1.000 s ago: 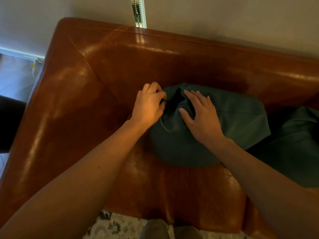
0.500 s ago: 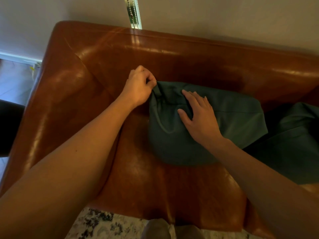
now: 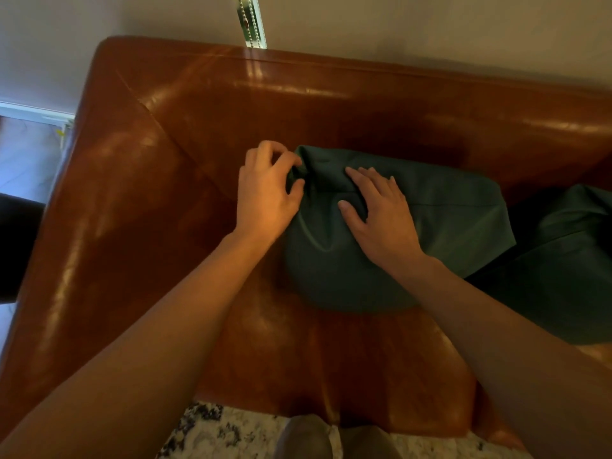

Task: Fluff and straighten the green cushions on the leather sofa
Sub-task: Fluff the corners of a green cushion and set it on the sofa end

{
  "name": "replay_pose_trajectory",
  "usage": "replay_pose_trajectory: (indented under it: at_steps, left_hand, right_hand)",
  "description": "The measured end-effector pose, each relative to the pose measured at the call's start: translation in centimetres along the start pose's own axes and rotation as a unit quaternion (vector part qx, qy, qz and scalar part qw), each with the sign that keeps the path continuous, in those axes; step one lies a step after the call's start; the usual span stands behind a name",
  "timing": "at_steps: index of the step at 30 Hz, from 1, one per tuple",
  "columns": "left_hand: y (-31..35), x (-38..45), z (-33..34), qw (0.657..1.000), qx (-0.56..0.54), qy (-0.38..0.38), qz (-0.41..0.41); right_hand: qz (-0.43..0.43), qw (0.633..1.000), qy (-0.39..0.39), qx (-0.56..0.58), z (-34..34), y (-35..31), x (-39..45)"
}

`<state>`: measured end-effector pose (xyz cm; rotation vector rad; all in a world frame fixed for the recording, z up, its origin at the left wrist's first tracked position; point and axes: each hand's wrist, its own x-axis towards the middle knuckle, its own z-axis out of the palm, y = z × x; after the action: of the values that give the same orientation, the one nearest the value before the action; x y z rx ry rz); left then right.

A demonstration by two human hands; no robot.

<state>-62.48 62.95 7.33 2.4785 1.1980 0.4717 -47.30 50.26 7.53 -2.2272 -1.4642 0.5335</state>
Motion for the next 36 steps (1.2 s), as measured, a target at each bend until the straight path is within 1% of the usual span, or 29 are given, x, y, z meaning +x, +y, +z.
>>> replay_pose_trajectory:
  at_steps: [5, 9, 11, 13, 15, 16, 17, 19, 21, 23, 24, 25, 26, 27, 28, 29, 30, 31, 33, 36]
  left_hand:
    - [-0.2, 0.6, 0.7, 0.999, 0.029, 0.016, 0.017]
    - [-0.9, 0.6, 0.1, 1.000, 0.014, 0.015, 0.009]
    - [-1.3, 0.8, -0.4, 1.000, -0.025, 0.003, 0.004]
    - [-1.9, 1.3, -1.1, 0.996, -0.086, -0.025, -0.016]
    - [-2.3, 2.0, -1.7, 0.982, -0.162, -0.061, -0.069]
    - [-2.4, 2.4, -1.9, 0.968, -0.214, -0.073, -0.110]
    - [-2.3, 2.8, -2.1, 0.945, -0.275, -0.078, -0.157]
    - [-2.0, 3.3, -2.3, 0.887, -0.390, -0.089, -0.231]
    - [-1.8, 3.5, -2.0, 0.829, -0.475, -0.105, -0.276]
    - [-1.5, 3.3, -1.6, 0.779, -0.532, -0.091, -0.320]
    - [-1.4, 3.1, -1.5, 0.764, -0.544, -0.061, -0.342]
    - [-1.3, 2.8, -1.4, 0.768, -0.530, -0.019, -0.358]
    - [-1.1, 2.3, -1.4, 0.798, -0.485, 0.022, -0.358]
    - [-0.9, 1.7, -1.5, 0.845, -0.412, 0.050, -0.337]
    - [-0.6, 0.8, -1.5, 0.895, -0.326, 0.059, -0.299]
    - [-0.1, -0.1, -1.5, 0.936, -0.237, 0.057, -0.254]
    - [0.3, -0.9, -1.4, 0.963, -0.154, 0.048, -0.216]
    - [0.8, -1.6, -1.2, 0.977, -0.087, 0.036, -0.191]
    - [1.6, -2.4, -0.8, 0.985, -0.010, 0.016, -0.172]
    - [2.2, -2.8, -0.6, 0.985, -0.012, 0.014, -0.174]
  right_hand:
    - [0.001, 1.000, -0.002, 0.007, 0.0, 0.1, -0.1]
    - [0.001, 1.000, -0.006, 0.010, 0.1, 0.1, 0.0]
    - [0.004, 1.000, -0.007, 0.014, 0.1, 0.1, -0.1]
    - [0.007, 1.000, -0.008, 0.018, 0.1, 0.2, -0.1]
    - [0.008, 1.000, -0.007, 0.020, 0.1, 0.3, -0.1]
    - [0.008, 1.000, -0.007, 0.021, 0.1, 0.3, -0.1]
    - [0.007, 1.000, -0.008, 0.021, 0.1, 0.3, -0.1]
    - [0.007, 1.000, -0.008, 0.024, 0.1, 0.3, 0.1]
    - [0.007, 1.000, -0.009, 0.027, 0.1, 0.3, 0.3]
    - [0.007, 1.000, -0.011, 0.026, 0.1, 0.3, 0.4]
    - [0.007, 1.000, -0.011, 0.024, 0.2, 0.3, 0.3]
    - [0.008, 1.000, -0.011, 0.022, 0.2, 0.3, 0.2]
    - [0.008, 1.000, -0.010, 0.021, 0.3, 0.4, 0.2]
    - [0.009, 1.000, -0.009, 0.020, 0.3, 0.4, 0.2]
    - [0.010, 1.000, -0.008, 0.020, 0.4, 0.4, 0.2]
    - [0.011, 1.000, -0.007, 0.020, 0.4, 0.3, 0.2]
    - [0.011, 1.000, -0.006, 0.019, 0.4, 0.3, 0.2]
    - [0.011, 1.000, -0.006, 0.018, 0.4, 0.3, 0.3]
    - [0.012, 1.000, -0.005, 0.018, 0.4, 0.2, 0.2]
    - [0.013, 1.000, -0.008, 0.019, 0.6, 0.2, 0.2]
